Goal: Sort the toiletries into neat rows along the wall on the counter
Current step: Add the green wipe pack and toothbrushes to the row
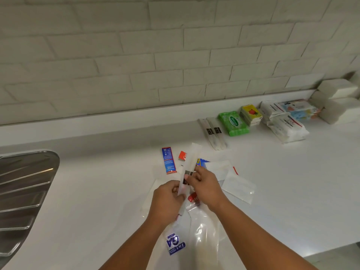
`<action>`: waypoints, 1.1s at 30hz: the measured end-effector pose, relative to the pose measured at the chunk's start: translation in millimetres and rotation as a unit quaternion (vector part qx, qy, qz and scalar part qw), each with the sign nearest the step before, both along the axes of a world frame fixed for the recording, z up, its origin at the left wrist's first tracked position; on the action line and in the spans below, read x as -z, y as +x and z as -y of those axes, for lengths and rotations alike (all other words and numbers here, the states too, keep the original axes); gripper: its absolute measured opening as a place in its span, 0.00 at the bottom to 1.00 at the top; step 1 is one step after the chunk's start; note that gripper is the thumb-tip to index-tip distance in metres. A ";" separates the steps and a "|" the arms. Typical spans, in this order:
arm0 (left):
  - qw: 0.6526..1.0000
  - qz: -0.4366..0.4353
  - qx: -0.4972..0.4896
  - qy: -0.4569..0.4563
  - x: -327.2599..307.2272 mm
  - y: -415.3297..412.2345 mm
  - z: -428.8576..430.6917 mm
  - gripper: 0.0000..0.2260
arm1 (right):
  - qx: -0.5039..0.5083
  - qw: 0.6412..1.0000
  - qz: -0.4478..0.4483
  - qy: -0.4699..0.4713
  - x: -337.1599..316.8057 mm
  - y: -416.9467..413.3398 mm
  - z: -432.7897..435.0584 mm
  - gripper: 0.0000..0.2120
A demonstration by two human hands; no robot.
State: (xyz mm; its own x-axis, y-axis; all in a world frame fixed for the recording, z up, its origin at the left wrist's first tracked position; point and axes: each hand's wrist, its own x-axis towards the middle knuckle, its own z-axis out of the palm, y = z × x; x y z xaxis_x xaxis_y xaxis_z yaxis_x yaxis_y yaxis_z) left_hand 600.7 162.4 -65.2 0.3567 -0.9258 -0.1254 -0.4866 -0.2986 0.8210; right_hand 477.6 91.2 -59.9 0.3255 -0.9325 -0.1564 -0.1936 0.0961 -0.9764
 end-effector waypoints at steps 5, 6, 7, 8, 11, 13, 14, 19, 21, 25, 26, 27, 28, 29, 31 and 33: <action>0.991 -0.129 0.020 0.015 -3.5 -8.4 11.7 0.06 | 0.041 0.990 0.114 0.075 -21.1 -13.2 31.3 0.06; 0.989 -0.146 0.024 0.016 -3.9 -10.9 14.3 0.05 | 0.049 0.987 0.125 0.085 -24.8 -16.6 39.8 0.06; 0.987 -0.156 0.020 0.017 -4.2 -13.6 17.2 0.04 | 0.054 0.985 0.138 0.092 -27.8 -20.6 48.8 0.06; 0.986 -0.164 0.009 0.017 -4.0 -16.0 20.3 0.03 | 0.058 0.981 0.154 0.099 -31.2 -24.7 57.2 0.07; 0.971 -0.232 -0.048 0.016 -1.1 -21.8 32.3 0.02 | 0.068 0.967 0.211 0.124 -41.3 -39.6 81.6 0.07; 0.962 -0.258 -0.090 0.009 1.2 -24.5 44.6 0.03 | 0.087 0.961 0.228 0.127 -45.3 -54.2 99.3 0.06; 0.958 -0.264 -0.110 0.000 1.5 -25.3 51.2 0.03 | 0.100 0.959 0.231 0.127 -45.2 -62.2 108.2 0.05; 0.912 -0.325 -0.236 -0.085 -7.1 -20.4 88.7 0.02 | 0.085 0.976 0.166 0.112 -32.6 -104.5 143.3 0.05; 0.893 -0.344 -0.266 -0.119 -13.0 -16.6 110.3 0.02 | 0.017 0.982 0.138 0.126 -26.6 -114.5 148.0 0.06; 0.859 -0.392 -0.284 -0.169 -25.0 -10.4 157.3 0.02 | -0.073 0.987 0.047 0.134 -9.9 -121.5 152.2 0.06; 0.850 -0.412 -0.279 -0.177 -27.6 -11.6 167.5 0.03 | -0.086 0.986 0.039 0.135 -5.7 -120.7 152.9 0.05; 0.847 -0.424 -0.267 -0.178 -29.6 -14.6 176.3 0.04 | -0.093 0.985 0.044 0.140 -2.9 -119.1 153.1 0.05; 0.854 -0.423 -0.252 -0.169 -29.1 -20.2 184.4 0.04 | -0.091 0.983 0.056 0.149 0.3 -116.4 154.1 0.05; 0.871 -0.405 -0.235 -0.149 -28.2 -28.1 190.1 0.05 | -0.078 0.981 0.076 0.162 2.6 -113.1 155.1 0.05; 0.907 -0.347 -0.212 -0.106 -18.8 -46.9 196.7 0.07 | -0.040 0.970 0.136 0.197 6.9 -102.5 157.8 0.06; 0.930 -0.301 -0.197 -0.078 -7.7 -65.6 197.3 0.07 | -0.018 0.959 0.177 0.219 10.9 -90.7 160.8 0.06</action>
